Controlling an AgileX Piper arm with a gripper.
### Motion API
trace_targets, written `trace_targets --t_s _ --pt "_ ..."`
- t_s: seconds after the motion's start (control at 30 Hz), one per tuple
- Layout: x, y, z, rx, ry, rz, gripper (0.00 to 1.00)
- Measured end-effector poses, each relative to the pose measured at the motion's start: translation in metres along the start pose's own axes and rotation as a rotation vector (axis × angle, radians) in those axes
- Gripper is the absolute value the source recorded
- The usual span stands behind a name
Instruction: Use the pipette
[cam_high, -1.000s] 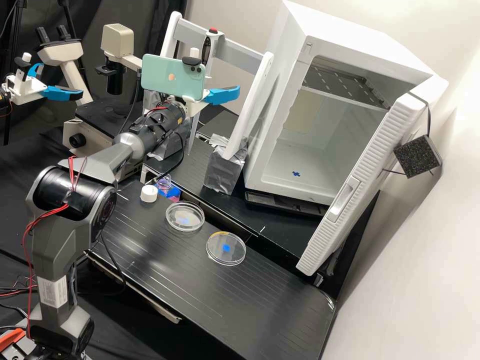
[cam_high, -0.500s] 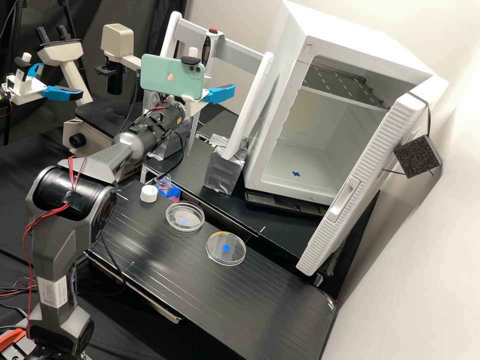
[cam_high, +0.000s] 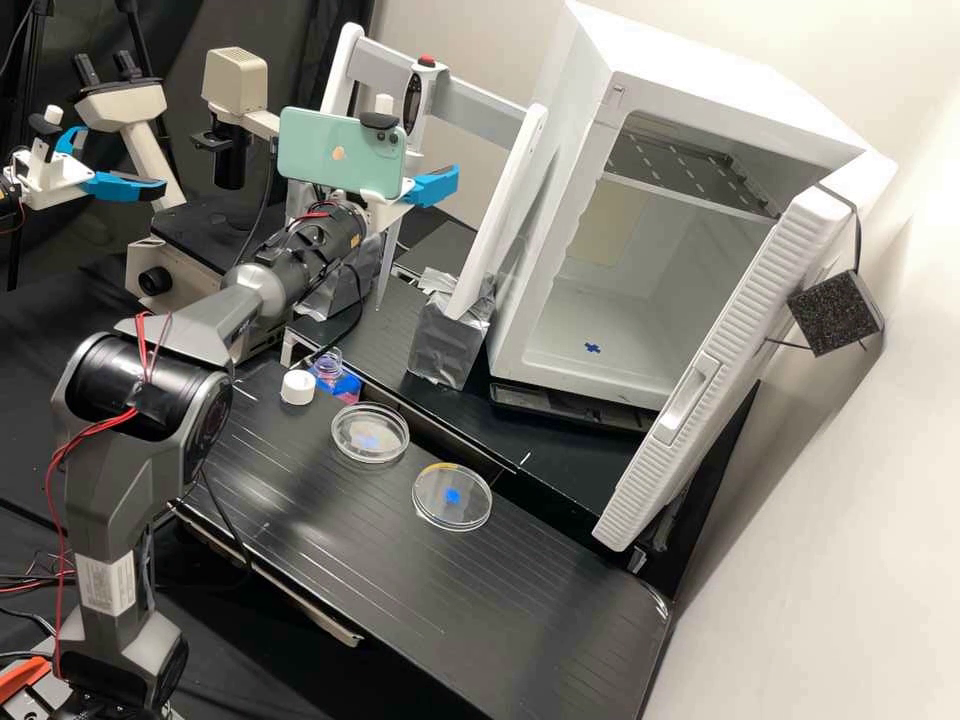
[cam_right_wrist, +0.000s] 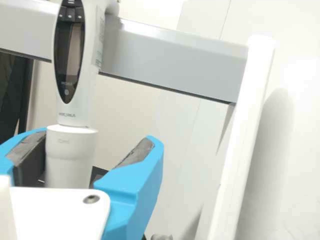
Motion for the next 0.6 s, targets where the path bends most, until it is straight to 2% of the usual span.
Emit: trace_targets --t_s 0.13,0.2,0.6 --pt "-0.0002 -0.0009 -0.0015 0.0 0.004 -0.003 0.0" --pt "-0.0004 -0.0017 -0.0026 -0.014 0.007 -0.005 0.0" --pt "-0.0005 -0.0019 -0.0029 -0.015 0.008 -0.005 0.0"
